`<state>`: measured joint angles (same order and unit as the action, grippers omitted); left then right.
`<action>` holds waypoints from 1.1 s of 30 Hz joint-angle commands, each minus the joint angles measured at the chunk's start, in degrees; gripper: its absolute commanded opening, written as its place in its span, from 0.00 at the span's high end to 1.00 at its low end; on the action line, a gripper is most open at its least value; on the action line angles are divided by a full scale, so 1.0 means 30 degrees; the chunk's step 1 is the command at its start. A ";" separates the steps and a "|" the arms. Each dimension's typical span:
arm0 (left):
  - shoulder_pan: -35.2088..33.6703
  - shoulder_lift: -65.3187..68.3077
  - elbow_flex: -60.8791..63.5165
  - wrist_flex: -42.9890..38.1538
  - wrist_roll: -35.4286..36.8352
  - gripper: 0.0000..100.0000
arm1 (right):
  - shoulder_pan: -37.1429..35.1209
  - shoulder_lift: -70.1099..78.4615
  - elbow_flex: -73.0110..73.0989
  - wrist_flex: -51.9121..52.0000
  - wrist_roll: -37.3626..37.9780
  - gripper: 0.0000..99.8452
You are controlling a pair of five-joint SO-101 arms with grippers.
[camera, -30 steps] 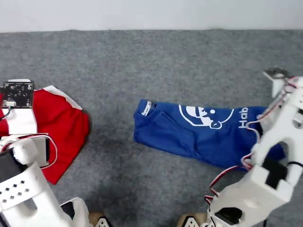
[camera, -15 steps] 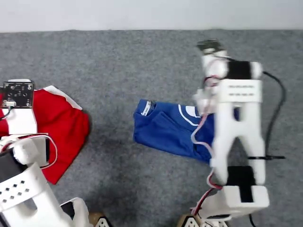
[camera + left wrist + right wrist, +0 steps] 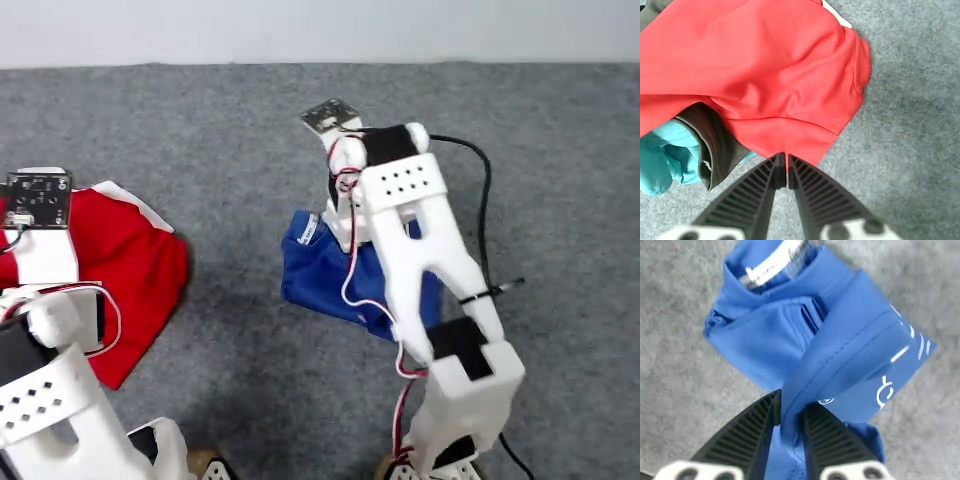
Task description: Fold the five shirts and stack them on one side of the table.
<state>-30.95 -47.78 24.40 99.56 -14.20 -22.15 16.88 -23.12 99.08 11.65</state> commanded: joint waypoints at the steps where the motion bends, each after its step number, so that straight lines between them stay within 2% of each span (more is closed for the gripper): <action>1: 0.0088 -0.0322 -0.0044 0.0000 -0.0059 0.98 | -0.0454 0.0894 -0.2491 -0.0103 0.0674 0.99; 12: 0.0088 -0.0322 0.0366 -0.0088 -0.0059 0.98 | -0.1187 0.6022 -0.8147 -0.0073 0.1260 0.99; 14: 0.0088 -0.0322 0.0777 -0.0322 -0.0059 0.98 | -0.1568 0.6608 -0.8733 -0.0044 0.1260 0.93; 17: 0.0029 -0.0322 0.0982 -0.0410 -0.0059 0.98 | -0.2007 0.6872 -0.9817 0.0425 0.1143 0.78; 19: 0.0000 -0.0322 0.0982 -0.0410 -0.0059 0.98 | -0.2125 0.6872 -1.0637 0.1128 0.1201 0.73; 23: 0.0000 -0.0322 0.0982 -0.0410 -0.0059 0.98 | -0.1538 0.6198 -1.1136 0.1304 0.1407 0.81; 27: 0.0000 -0.0322 0.0982 -0.0410 -0.0059 0.98 | -0.0542 0.5026 -0.9495 0.1304 0.3751 0.99; 33: 0.0000 -0.0322 0.0923 -0.0410 -0.0059 0.98 | 0.2271 0.4176 -0.5304 0.1275 0.4601 0.99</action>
<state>-30.95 -47.78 27.65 99.56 -14.20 -19.43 33.76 -42.11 100.48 23.16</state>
